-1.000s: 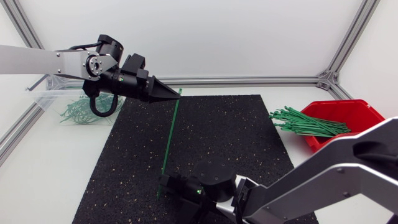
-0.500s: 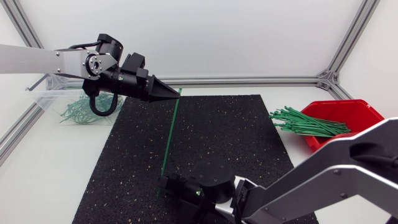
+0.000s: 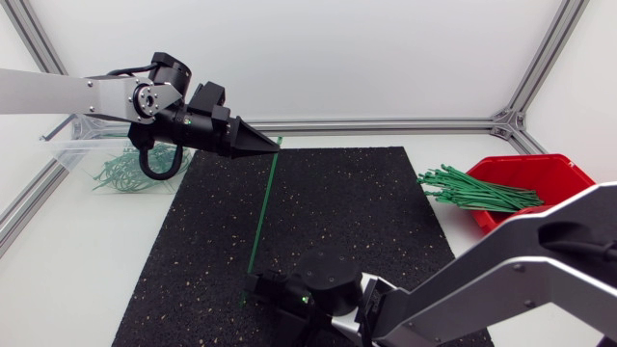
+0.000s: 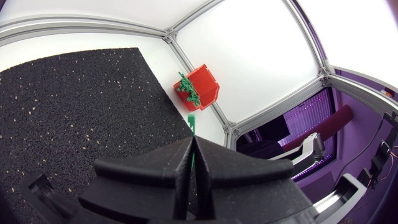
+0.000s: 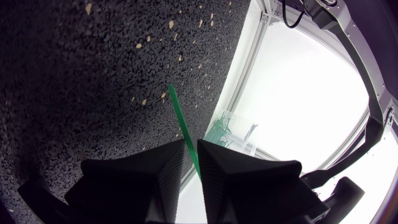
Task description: Take a green cable tie from the red box, thread the tail through the head to close it, then place it in the transparent bin on the left.
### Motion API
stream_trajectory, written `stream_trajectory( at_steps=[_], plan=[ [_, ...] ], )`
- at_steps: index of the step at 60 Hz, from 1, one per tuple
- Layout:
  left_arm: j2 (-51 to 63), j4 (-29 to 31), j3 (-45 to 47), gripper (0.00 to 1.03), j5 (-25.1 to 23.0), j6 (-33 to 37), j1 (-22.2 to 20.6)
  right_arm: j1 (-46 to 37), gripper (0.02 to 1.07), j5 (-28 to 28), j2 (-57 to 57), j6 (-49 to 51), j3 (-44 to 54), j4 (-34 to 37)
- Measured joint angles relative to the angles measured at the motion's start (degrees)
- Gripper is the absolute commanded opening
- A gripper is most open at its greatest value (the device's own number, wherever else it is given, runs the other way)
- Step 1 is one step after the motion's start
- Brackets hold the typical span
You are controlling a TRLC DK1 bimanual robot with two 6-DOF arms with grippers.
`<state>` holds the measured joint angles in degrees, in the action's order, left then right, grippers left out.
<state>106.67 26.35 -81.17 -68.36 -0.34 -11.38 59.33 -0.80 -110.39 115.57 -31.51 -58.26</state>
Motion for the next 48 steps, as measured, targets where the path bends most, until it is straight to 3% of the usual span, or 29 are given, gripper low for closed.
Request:
stream_trajectory(
  at_steps=[48],
  plan=[
    [0.0, 0.4, 0.0, 0.04, 0.0, 0.1, -0.4, 0.8, 0.19, 0.2, -1.3, 1.7, -1.9, 0.1]
  ],
)
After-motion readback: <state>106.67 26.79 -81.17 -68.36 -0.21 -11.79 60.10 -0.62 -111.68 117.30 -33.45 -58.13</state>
